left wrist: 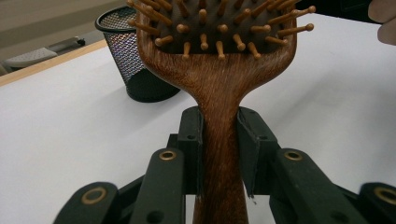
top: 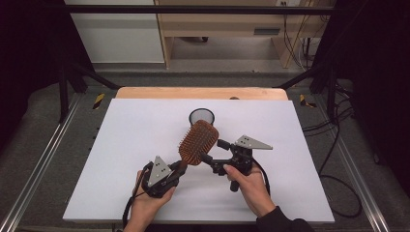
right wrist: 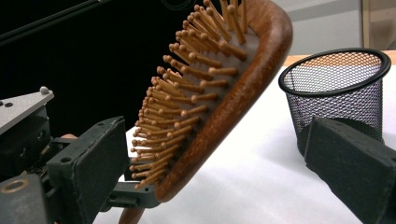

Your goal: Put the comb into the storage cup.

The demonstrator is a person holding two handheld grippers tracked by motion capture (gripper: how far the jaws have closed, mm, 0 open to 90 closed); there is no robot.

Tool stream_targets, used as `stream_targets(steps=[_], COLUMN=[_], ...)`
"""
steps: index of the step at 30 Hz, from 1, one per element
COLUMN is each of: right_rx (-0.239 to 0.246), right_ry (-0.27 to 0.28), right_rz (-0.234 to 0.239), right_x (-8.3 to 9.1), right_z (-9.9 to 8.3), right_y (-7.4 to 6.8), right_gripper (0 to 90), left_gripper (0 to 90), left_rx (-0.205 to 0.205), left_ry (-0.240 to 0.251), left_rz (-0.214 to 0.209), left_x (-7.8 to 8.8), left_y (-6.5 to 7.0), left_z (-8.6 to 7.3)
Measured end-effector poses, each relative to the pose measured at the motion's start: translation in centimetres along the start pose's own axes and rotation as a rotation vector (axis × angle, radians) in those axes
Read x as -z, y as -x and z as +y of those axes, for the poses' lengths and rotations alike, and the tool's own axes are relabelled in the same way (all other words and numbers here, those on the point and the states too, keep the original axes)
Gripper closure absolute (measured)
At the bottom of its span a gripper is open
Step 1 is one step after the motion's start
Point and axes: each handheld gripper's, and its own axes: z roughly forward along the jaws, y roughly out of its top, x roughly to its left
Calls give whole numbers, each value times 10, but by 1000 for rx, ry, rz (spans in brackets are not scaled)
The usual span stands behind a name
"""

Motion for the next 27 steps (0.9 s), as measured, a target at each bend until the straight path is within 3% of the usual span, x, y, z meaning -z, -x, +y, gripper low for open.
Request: stream_targets(steps=[15,27], right_rx=[-41,-71], right_ry=[38,37], right_rz=[27,54], right_x=[5,5], right_z=[12,14], right_y=[1,3], right_gripper=[153,252], left_gripper=[728,727], left_rx=[-57,-58], left_ry=[-3,-1], left_rz=[-17,-28], left_x=[-5,-6], left_y=[15,16], left_z=[2,2])
